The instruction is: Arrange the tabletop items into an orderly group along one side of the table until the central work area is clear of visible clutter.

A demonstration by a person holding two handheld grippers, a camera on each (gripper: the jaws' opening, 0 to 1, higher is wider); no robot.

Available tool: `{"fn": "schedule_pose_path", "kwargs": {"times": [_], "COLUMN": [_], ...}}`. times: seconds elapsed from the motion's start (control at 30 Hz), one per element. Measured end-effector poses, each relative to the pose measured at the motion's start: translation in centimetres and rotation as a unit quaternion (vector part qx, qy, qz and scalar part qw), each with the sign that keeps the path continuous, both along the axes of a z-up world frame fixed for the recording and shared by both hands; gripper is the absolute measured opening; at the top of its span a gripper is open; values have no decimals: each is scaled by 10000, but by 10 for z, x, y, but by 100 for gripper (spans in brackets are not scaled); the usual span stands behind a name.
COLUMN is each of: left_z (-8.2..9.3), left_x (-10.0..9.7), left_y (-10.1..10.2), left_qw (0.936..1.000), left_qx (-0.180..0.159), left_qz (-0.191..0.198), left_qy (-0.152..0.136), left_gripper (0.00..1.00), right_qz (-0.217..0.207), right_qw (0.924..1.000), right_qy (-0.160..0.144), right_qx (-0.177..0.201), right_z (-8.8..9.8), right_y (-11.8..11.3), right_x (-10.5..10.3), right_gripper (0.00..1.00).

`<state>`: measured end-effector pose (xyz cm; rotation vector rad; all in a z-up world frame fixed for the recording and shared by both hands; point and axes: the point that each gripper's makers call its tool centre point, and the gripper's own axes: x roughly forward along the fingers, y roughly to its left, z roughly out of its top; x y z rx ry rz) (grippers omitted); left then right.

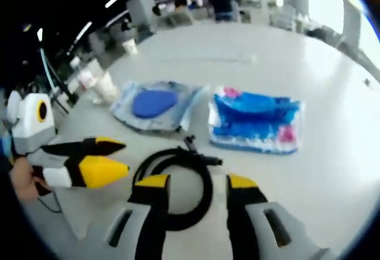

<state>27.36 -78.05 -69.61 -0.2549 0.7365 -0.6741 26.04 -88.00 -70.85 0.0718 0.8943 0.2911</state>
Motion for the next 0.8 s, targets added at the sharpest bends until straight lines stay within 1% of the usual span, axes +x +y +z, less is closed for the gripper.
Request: {"fn": "schedule_pose_path", "kwargs": {"times": [0.07,0.13,0.2,0.27,0.3,0.37,0.43,0.53,0.63,0.67,0.8], "left_z": [4,9,16,24,28,36,42,50,61,67,75], "left_x": [1,2,4,7,8,9,9,8,7,8,6], "left_y": [6,11,16,24,28,36,45,57,65,69,84], "left_qw": [9999,9998,9995,9986,9983,9978,9967,9960,9957,9946,9948], "left_qx": [60,68,62,153,186,203,248,318,264,273,364], "left_qz": [-11,-6,-39,-73,-79,-74,-103,-106,-109,-131,-111], "left_qy": [-100,-176,-306,-501,-542,-627,-765,-828,-877,-995,-949], "left_gripper": [53,58,63,70,72,77,81,85,89,91,97], "right_qz": [62,89,95,96,164,174,246,249,264,268,291], "right_qw": [10000,9999,9997,9996,9993,9992,9988,9980,9972,9966,9954], "right_qy": [-51,-64,-178,-232,-319,-365,-426,-579,-696,-772,-901], "right_qx": [18,42,112,124,97,68,34,84,82,82,120], "right_z": [5,8,16,22,28,34,42,55,65,70,84], "right_y": [2,4,6,7,8,8,9,11,12,13,16], "right_x": [-2,-5,-7,-9,-12,-15,-20,-24,-29,-30,-38], "right_gripper": [47,55,62,68,70,74,75,81,86,88,96]}}
